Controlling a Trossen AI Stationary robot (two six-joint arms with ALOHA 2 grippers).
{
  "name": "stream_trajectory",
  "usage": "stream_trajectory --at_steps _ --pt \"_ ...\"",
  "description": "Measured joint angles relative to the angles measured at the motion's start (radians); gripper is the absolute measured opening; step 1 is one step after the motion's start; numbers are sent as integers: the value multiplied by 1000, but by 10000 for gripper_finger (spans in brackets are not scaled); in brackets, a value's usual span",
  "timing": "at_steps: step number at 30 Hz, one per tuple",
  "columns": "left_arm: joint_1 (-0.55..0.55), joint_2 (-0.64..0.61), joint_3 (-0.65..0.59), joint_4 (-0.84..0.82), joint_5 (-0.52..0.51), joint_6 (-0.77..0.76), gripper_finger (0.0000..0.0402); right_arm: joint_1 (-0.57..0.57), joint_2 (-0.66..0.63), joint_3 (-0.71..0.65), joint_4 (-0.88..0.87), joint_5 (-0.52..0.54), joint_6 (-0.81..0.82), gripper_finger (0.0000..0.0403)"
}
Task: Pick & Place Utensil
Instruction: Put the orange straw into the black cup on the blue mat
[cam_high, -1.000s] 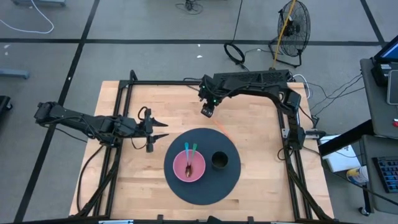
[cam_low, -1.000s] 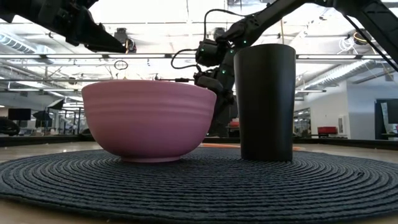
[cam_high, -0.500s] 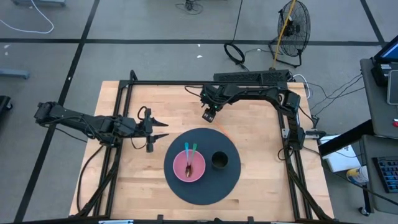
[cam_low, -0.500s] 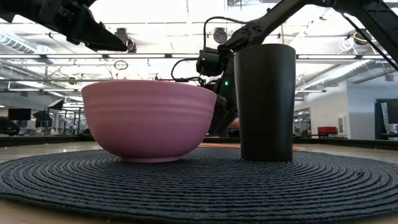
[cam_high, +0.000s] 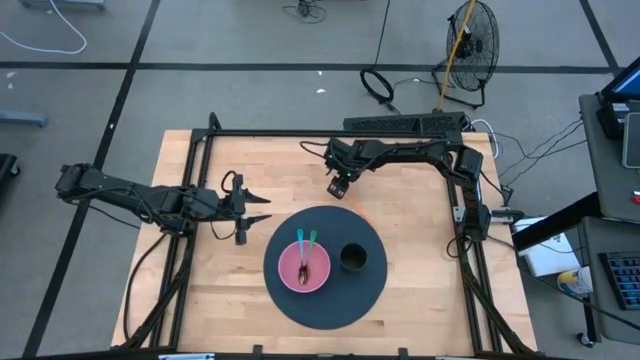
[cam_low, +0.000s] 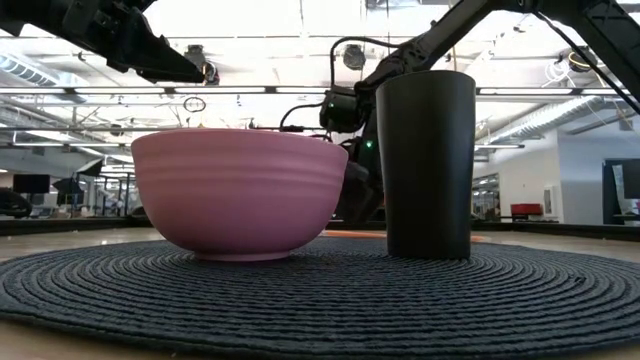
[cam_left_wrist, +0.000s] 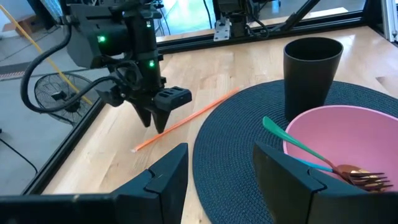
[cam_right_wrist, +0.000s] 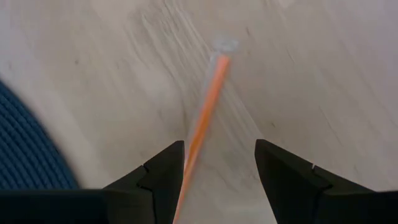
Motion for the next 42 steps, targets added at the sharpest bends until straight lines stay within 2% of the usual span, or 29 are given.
stream_trajectory --at_steps 15,20,25,36,42 --pt "-3 0 0 -2 1 -13 186 30 49 3 15 -16 6 174" --pt "-4 0 0 -2 1 -19 186 24 50 3 -39 -14 8 142" --pt "-4 0 0 -1 1 -19 186 20 54 3 -96 36 8 96" --pt "-4 0 0 -1 1 -19 186 15 55 2 -216 29 -24 8" --pt "-4 0 0 -1 0 -19 186 16 55 1 -279 29 -53 7"
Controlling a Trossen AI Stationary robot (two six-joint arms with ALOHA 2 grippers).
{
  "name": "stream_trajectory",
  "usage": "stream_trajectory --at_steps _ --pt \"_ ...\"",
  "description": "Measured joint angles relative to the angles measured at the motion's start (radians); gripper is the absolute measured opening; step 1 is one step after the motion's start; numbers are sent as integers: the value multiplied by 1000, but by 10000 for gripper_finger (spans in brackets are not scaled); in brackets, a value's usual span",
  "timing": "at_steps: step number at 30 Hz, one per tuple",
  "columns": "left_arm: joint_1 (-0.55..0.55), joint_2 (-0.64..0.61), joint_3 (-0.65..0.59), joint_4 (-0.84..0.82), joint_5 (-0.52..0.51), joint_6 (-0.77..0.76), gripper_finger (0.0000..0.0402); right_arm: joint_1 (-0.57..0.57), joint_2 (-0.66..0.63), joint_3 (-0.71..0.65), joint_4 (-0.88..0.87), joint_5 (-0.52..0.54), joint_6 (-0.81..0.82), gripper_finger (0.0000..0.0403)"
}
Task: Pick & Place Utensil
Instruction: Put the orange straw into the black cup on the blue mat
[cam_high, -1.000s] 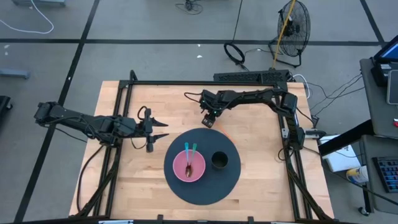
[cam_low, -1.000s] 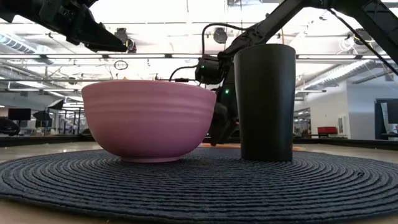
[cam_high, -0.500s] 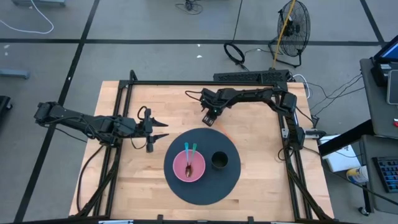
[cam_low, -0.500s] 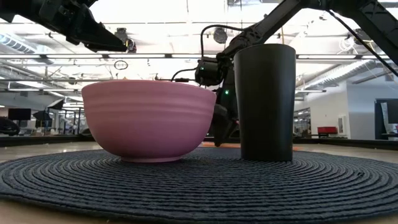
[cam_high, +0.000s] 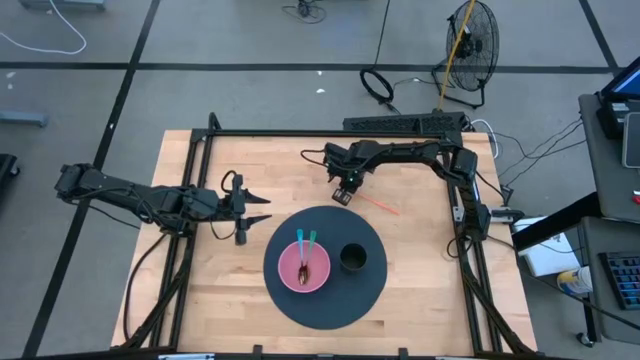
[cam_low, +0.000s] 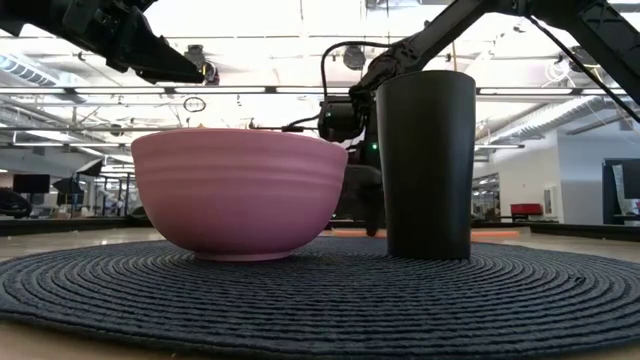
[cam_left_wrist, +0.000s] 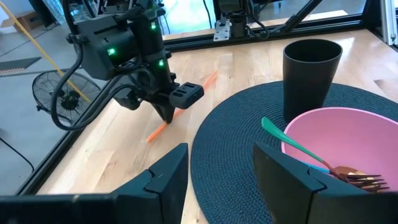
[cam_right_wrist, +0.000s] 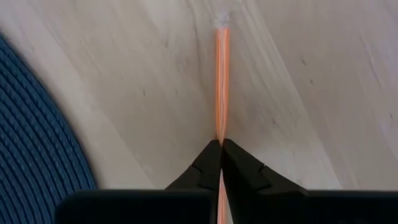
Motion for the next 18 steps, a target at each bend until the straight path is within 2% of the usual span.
stream_trajectory --at_steps 10,18 --pt "0 0 0 0 0 -1 186 0 -4 -1 -9 3 -35 1" --pt "0 0 0 9 0 -5 186 3 -110 -8 20 32 -59 1"
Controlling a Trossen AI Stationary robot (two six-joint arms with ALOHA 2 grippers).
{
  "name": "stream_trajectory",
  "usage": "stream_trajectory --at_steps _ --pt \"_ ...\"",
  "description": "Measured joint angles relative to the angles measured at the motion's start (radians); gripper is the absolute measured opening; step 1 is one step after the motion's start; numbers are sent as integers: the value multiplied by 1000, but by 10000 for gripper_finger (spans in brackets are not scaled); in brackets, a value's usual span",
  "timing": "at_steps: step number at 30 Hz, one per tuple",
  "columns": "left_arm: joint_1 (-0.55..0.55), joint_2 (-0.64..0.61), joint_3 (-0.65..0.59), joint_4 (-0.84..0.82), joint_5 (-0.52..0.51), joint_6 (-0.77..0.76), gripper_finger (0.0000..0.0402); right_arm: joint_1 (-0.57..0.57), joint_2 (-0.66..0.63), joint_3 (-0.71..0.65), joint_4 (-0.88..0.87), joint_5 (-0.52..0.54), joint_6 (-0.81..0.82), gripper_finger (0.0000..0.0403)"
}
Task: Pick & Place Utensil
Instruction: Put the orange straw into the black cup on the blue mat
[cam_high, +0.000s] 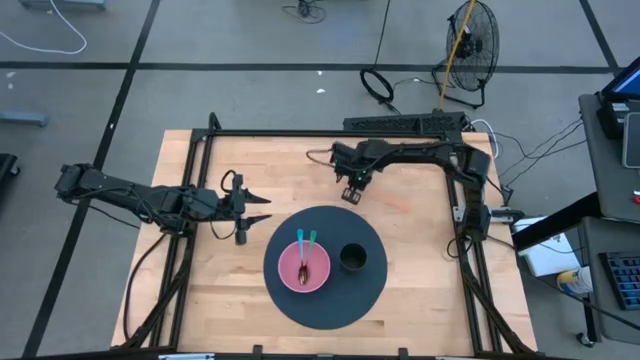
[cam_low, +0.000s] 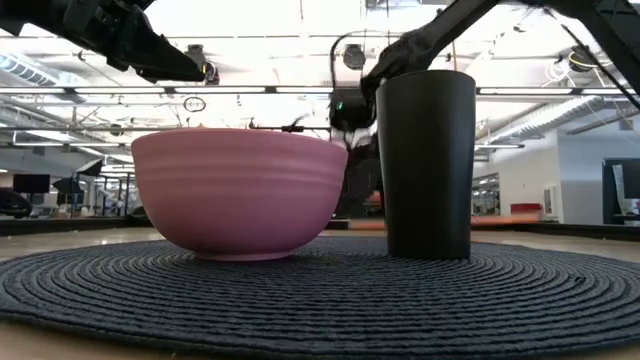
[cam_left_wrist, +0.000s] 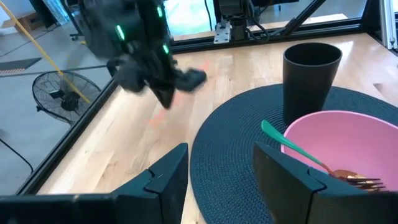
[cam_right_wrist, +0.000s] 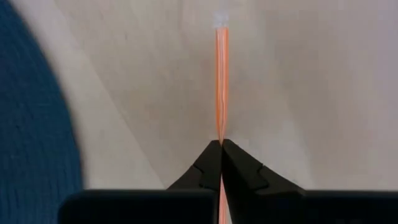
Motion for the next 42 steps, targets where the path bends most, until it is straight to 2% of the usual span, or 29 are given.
stream_trajectory --at_steps 12,25,32,42 --pt "1 0 0 58 0 3 186 19 -299 4 24 22 -45 0" --pt "1 0 0 116 0 11 186 134 -598 6 121 20 -77 0" --pt "1 0 0 131 0 10 186 221 -677 6 209 21 -112 0" --pt "1 0 0 135 0 2 186 362 -689 6 345 19 -128 0"
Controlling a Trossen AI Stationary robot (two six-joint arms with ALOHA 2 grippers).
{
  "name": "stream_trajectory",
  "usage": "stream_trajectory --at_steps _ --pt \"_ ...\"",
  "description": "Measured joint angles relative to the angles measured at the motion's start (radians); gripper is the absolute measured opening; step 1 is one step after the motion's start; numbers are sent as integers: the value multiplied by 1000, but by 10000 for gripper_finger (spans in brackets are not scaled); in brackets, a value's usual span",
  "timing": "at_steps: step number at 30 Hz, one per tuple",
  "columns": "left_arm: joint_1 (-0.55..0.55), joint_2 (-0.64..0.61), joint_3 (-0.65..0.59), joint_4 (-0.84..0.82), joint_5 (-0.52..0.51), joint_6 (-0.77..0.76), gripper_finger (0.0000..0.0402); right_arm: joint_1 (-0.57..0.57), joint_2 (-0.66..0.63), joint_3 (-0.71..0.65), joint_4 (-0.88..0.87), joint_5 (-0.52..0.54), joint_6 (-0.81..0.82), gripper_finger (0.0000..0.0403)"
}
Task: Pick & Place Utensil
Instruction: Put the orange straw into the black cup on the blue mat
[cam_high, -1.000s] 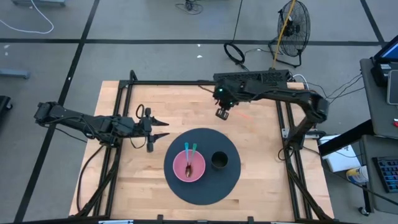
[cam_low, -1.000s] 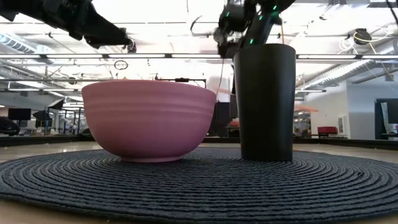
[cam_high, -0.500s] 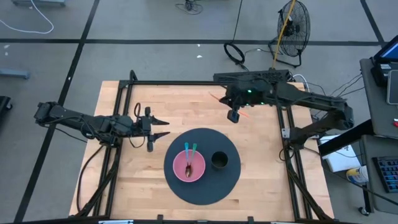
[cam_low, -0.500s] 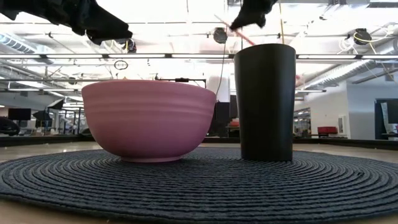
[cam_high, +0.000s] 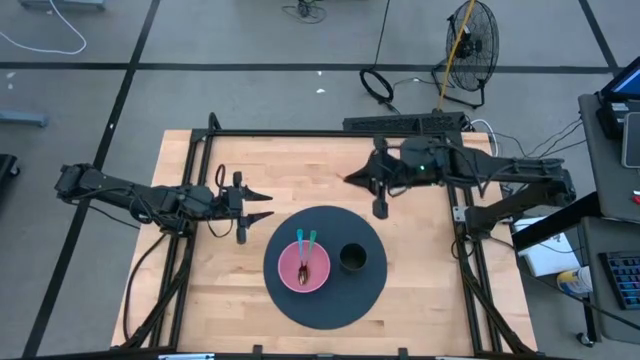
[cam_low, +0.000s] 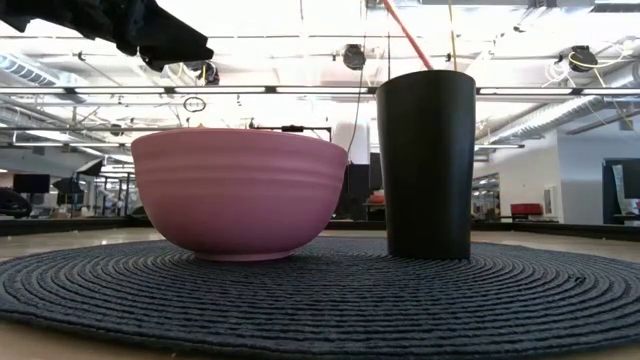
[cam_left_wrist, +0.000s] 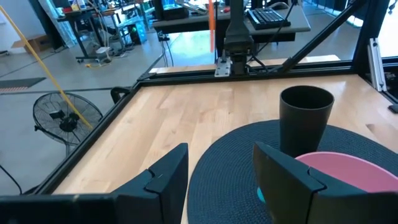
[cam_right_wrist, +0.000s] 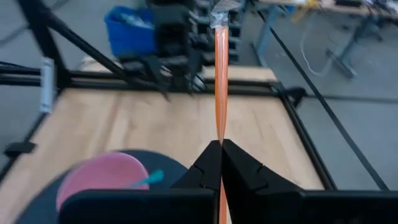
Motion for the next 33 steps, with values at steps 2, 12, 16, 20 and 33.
stream_trajectory --at_steps 2,12,16,20,33 --pt "0 0 0 1 0 -2 186 37 -1 0 24 -1 -5 0" --pt "0 0 0 35 0 -2 186 187 -3 0 61 1 -29 0" --pt "0 0 0 42 0 -2 186 222 -15 0 60 6 -34 0" --pt "0 0 0 45 1 -4 186 263 -55 -15 74 67 -51 0" --pt "0 0 0 46 1 -2 186 387 -446 -460 508 239 -100 0"
